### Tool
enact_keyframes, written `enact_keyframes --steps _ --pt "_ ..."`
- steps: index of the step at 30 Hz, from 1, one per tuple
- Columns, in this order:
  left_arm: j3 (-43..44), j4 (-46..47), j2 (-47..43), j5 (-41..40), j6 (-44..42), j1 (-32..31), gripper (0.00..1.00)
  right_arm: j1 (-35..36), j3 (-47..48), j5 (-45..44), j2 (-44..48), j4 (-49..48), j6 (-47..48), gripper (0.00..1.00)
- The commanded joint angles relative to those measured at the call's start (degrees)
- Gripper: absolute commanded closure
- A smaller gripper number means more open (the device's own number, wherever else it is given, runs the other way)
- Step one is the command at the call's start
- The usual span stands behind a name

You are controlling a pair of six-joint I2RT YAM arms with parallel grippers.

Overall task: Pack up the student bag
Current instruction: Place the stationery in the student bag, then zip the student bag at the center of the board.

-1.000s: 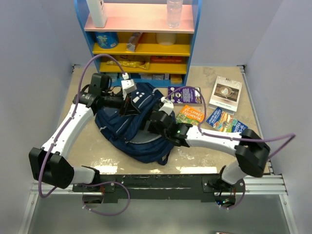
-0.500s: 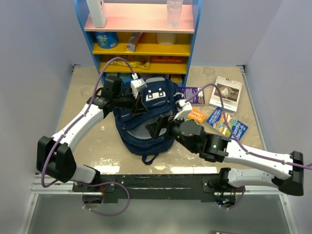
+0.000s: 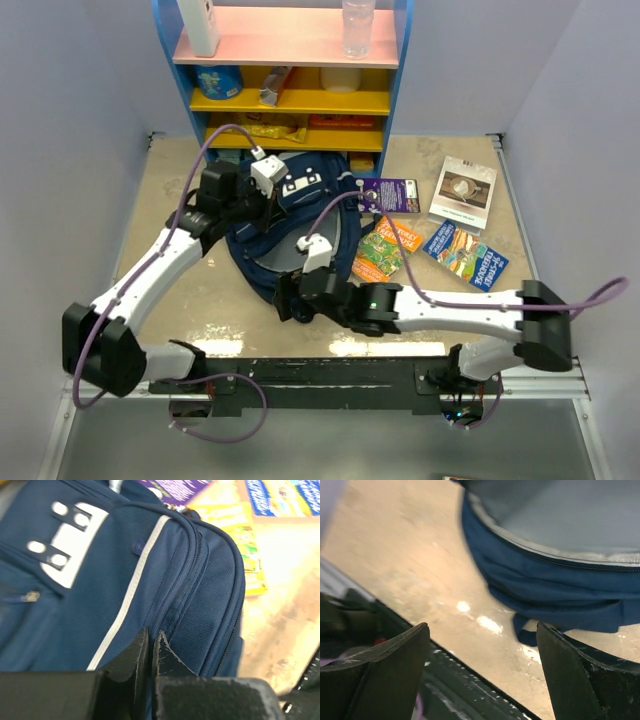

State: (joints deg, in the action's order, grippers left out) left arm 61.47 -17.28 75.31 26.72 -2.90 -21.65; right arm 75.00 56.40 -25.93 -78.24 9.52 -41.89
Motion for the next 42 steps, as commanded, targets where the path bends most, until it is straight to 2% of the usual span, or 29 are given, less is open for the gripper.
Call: enact_keyframes --steps 1,6,10,16,18,20,24,28,32,40,42 --pt "-0.56 -4.85 -8.93 -8.77 -1.49 1.70 1.00 -0.21 4.78 -0.44 -6.05 5.09 -3.46 0.11" --pt "-1.18 -11.54 -13.60 -10.90 -1.50 1.87 1.00 -0.73 1.69 0.62 -6.31 1.73 -3.46 0.11" --pt "-0.92 -15.32 -16.94 -5.91 -2.11 1.87 1.00 -3.63 -0.06 0.09 -7.28 1.21 -3.03 0.13" --pt "0.13 -14.63 -13.45 1.65 -1.59 1.79 1.00 -11.10 0.55 -0.69 -12.99 2.17 -0.39 0.17" --pt "0.75 -13.84 -11.68 2.11 -1.50 1.79 1.00 -11.63 1.60 -4.71 -13.26 3.57 0.84 0.18" --pt "1.02 -11.91 -8.79 1.67 -1.41 1.79 1.00 -11.46 1.61 -6.75 -10.29 4.98 1.02 0.19" --pt "-0.04 -5.67 -3.07 2.63 1.31 1.61 1.00 -9.97 -0.68 -11.76 3.93 6.12 0.06 0.24" --pt "0.49 2.05 3.07 4.22 5.61 1.17 1.00 -5.49 -0.33 -13.61 8.01 8.23 -3.27 0.26" --pt "3.03 5.76 6.34 3.69 9.91 0.91 1.00 2.49 2.83 -13.36 4.33 7.19 -5.92 0.27" --pt "9.28 7.52 5.29 -0.34 12.65 0.12 1.00 4.45 10.56 -11.77 -8.94 1.21 -4.26 0.26" --pt "9.89 7.70 5.02 -0.53 13.35 0.03 1.00 4.36 13.02 -12.29 -12.19 2.26 -4.69 0.26"
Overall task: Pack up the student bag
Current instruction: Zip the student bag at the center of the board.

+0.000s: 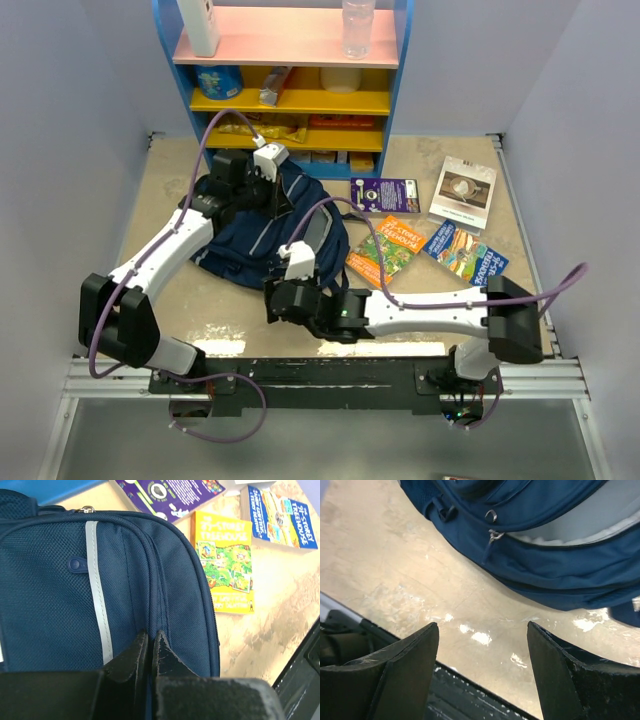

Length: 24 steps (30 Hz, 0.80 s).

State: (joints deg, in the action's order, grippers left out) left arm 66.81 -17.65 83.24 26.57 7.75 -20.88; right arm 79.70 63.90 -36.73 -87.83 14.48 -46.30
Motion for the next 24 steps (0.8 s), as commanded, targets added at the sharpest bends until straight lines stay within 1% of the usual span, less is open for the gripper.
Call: enact_keyframes --steps 1,3,7,10,14,20,24 --pt "4.82 7.72 -2.65 -0.20 2.88 -0.91 1.00 -0.34 6.32 -2.37 -3.74 -1.66 -0.45 0.25" --pt "4.56 7.72 -2.38 -0.29 2.97 -1.26 1.00 -0.42 8.17 -3.69 -6.37 -0.86 -0.81 0.25" --pt "4.03 8.25 -2.12 -1.17 3.15 -2.40 1.00 -1.21 8.70 -5.89 -9.37 -2.61 -1.33 0.28" --pt "4.03 8.42 -2.03 -1.34 2.98 -2.67 1.00 -3.23 8.79 -5.37 -11.57 -4.19 -1.86 0.32" --pt "4.12 8.42 -2.12 -1.61 2.71 -2.93 1.00 -3.68 10.27 -5.37 -14.38 -5.69 -1.16 0.41" --pt "3.86 8.68 -2.47 -1.78 2.45 -2.85 1.00 -4.64 12.39 -7.30 -17.37 -4.90 -2.38 0.46" --pt "3.42 8.77 -3.09 -2.75 2.53 -2.93 1.00 -5.26 13.09 -8.00 -19.04 -5.16 -3.61 0.47"
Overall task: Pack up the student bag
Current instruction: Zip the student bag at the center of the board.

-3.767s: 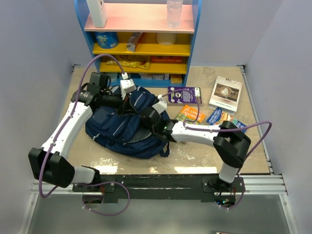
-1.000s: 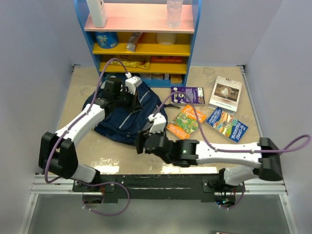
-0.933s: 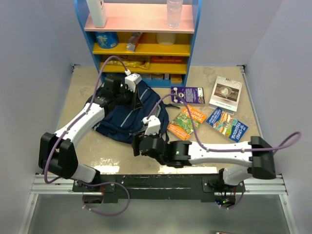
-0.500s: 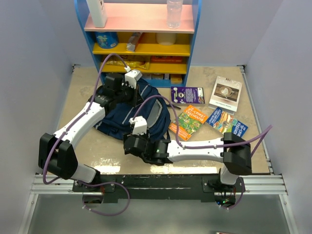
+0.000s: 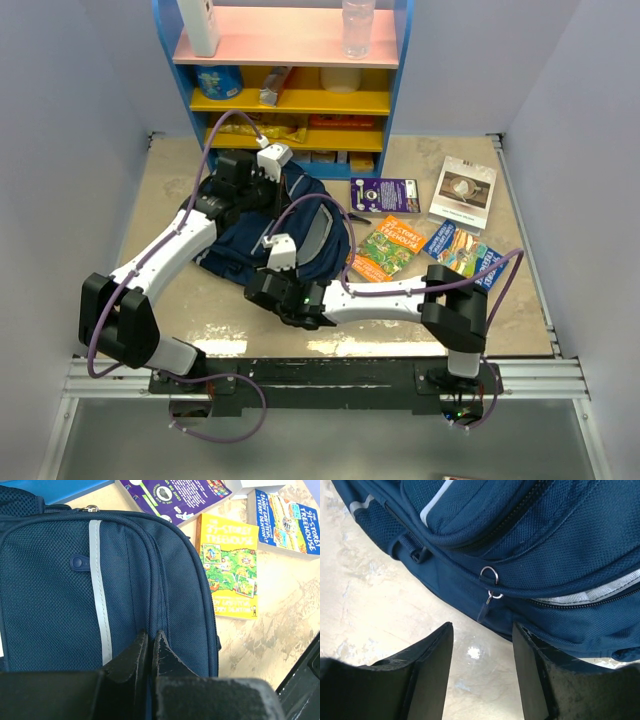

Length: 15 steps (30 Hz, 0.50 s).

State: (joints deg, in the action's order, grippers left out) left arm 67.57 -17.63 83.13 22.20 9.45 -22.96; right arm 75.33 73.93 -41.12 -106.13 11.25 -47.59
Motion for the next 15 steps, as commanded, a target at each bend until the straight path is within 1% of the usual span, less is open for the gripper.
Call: enact_keyframes --steps 1,4,7,15 --pt "2.74 8.58 -2.89 1.71 0.74 -0.86 1.00 -0.97 3.24 -3.79 -1.27 -2.02 -2.76 0.48" --pt "2.65 8.49 -3.06 1.71 0.57 -0.86 1.00 -0.97 4.64 -5.37 -2.94 -0.35 -4.08 0.51" --pt "2.48 8.66 -3.24 1.97 0.83 -0.94 1.00 -0.97 6.31 -6.94 -4.26 0.97 -4.61 0.60" --pt "2.39 8.22 -3.50 2.06 0.92 -1.38 1.00 -0.97 9.56 -11.43 -7.25 4.04 -5.67 0.72"
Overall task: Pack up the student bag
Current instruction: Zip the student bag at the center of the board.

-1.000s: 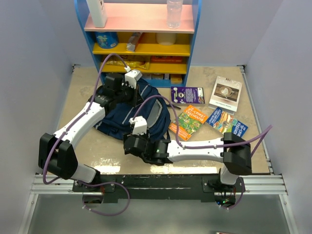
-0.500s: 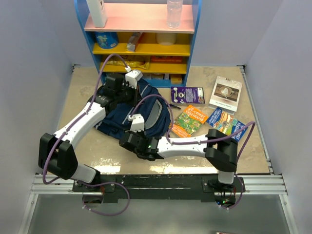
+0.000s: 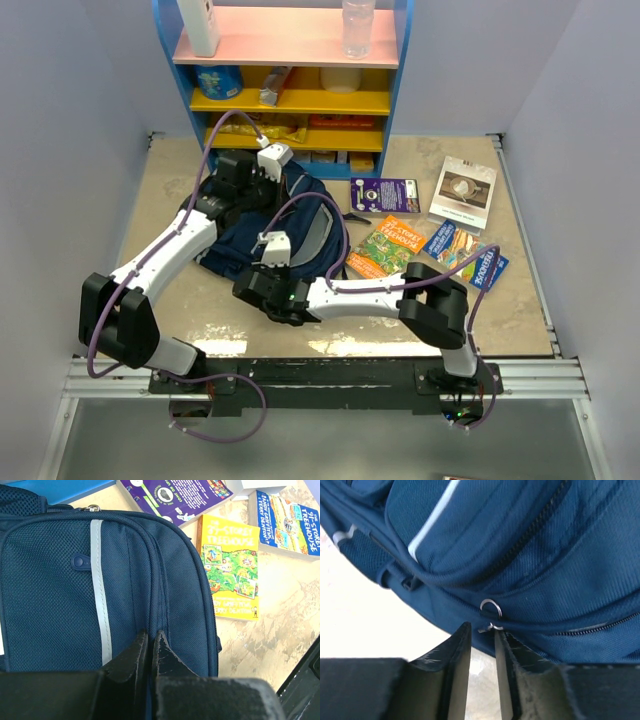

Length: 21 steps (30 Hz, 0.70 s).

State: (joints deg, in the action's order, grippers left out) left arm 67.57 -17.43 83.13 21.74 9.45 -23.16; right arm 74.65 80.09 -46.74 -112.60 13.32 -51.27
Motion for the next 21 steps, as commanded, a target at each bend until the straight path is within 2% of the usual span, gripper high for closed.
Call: enact_keyframes --steps 1,6,10,21 --pt "2.30 7.94 -3.59 2.61 0.83 -1.19 1.00 -0.30 3.75 -6.08 -1.22 2.06 -2.00 0.75" --pt "1.51 8.29 -4.29 2.79 0.66 -1.19 1.00 -0.30 2.79 -8.27 -0.70 3.90 -2.44 0.85" --pt "1.42 8.38 -4.29 2.61 -0.48 -1.19 1.00 -0.21 0.68 -9.33 1.15 4.96 -2.52 0.99" --pt "-1.65 5.30 -2.71 1.11 -9.10 -1.19 1.00 1.90 -9.95 -6.26 12.48 1.98 2.48 1.00"
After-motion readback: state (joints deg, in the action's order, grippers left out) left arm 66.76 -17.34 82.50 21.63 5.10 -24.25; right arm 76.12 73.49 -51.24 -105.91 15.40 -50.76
